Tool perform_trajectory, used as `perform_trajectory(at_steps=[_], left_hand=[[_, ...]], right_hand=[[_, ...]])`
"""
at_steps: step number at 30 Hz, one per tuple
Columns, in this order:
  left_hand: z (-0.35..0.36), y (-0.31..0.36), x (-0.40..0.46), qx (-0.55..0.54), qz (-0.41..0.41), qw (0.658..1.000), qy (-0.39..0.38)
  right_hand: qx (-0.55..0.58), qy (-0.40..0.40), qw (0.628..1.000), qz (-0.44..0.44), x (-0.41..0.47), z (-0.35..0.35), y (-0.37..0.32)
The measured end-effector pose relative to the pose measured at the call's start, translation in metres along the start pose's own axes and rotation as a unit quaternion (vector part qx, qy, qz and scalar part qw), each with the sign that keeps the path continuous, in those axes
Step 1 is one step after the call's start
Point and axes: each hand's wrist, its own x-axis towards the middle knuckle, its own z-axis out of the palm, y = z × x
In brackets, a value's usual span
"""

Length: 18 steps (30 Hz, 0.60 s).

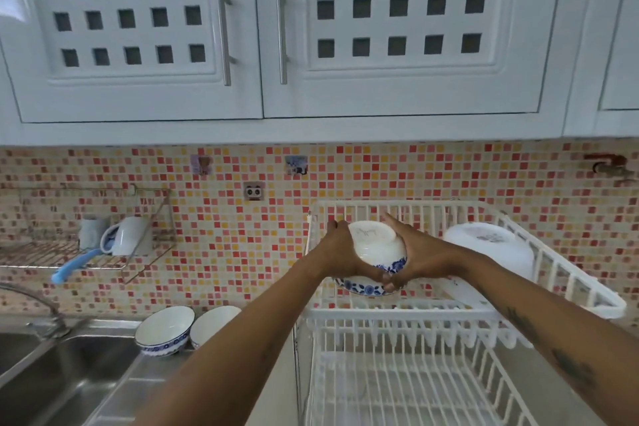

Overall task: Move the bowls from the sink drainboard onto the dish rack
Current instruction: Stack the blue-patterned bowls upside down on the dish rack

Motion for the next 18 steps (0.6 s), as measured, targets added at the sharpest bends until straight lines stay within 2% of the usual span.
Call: perform_trajectory(at_steps=[7,18], left_hand=[[0.004,-0.003,0.001,0.066,-0.019,0.996,-0.056],[0.008,-0.003,-0.001,0.042,-0.036,0.996,-0.066]], right_hand=[[-0.041,-0.021,0.999,0.019,0.000,0.010,0.001],[-0.040,-0.049,0.995,0.073,0.001,0.011,-0.001]])
